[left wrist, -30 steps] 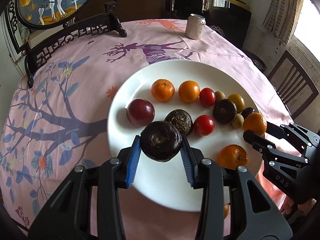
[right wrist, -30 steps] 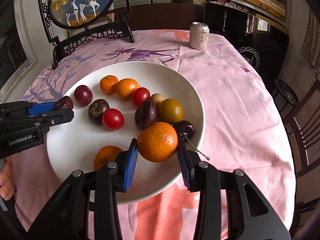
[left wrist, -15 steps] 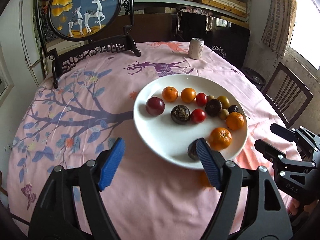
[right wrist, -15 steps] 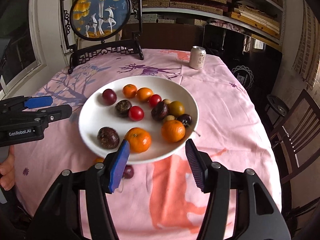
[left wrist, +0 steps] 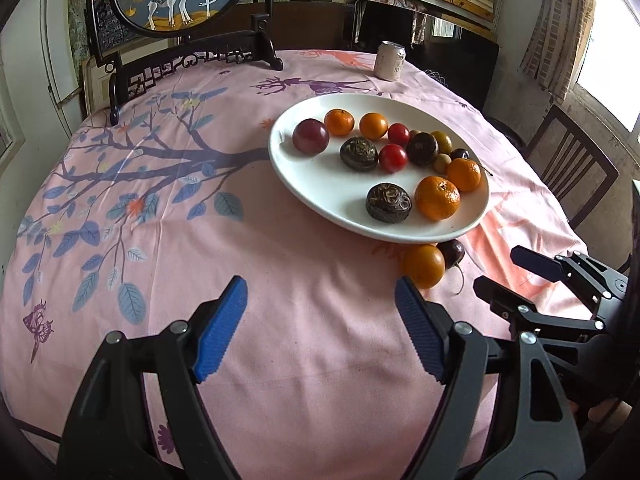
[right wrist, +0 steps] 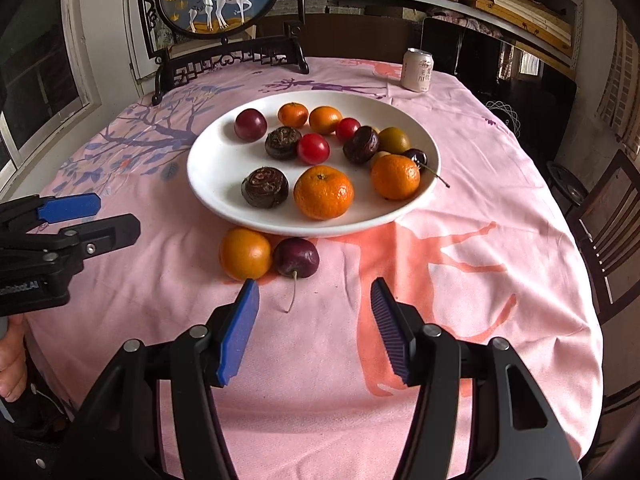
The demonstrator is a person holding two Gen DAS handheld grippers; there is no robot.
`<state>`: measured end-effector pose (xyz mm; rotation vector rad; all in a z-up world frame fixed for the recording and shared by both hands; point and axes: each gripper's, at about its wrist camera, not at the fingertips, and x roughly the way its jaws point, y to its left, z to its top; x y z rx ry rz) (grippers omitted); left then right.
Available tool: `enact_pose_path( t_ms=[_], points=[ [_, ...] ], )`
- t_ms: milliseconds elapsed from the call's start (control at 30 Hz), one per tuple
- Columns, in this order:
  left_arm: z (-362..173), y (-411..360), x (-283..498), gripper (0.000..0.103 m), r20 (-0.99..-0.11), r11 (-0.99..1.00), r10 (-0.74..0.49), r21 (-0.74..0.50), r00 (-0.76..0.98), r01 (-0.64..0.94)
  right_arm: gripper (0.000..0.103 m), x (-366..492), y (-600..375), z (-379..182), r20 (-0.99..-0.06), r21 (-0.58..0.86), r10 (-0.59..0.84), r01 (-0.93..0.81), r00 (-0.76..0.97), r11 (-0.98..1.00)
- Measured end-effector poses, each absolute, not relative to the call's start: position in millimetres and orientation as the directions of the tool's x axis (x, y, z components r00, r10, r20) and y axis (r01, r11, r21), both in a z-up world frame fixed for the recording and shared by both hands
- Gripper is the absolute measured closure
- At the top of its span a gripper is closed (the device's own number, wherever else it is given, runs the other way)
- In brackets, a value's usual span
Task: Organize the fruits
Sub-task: 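Grasp a dark red plum with the right gripper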
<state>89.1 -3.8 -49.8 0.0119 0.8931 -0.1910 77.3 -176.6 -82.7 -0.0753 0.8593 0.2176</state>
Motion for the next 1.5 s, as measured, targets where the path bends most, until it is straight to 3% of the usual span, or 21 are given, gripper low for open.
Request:
enact_pose_path(
  t_ms=[267,700,933,1500],
  points=[
    [-52,-5,87,0.025,-0.781,0.979,-0.174,-0.073,0.600,0.189,0.044,91,-169,-110,-0.810,0.014,0.145,-0.228,0.568,0.973],
    [-55,19,83,0.025,-0.779,0.982,-0.180,-0.107,0.601,0.155,0.042,104,-162,-107,-0.807,-0.018,0.128,-0.241,0.576,0.970],
    [-57,22,83,0.025,-0.781,0.981,-0.188,-0.114,0.596,0.159,0.053,108,-160,-108,-0.803,-0.020,0.128,-0.242,0.582,0.970],
    [-61,26,82,0.025,-0.783,0.977,-0.204,-0.130,0.588,0.167,0.058,115,-158,-108,-0.795,-0.022,0.129,-0.241,0.593,0.970]
  ],
)
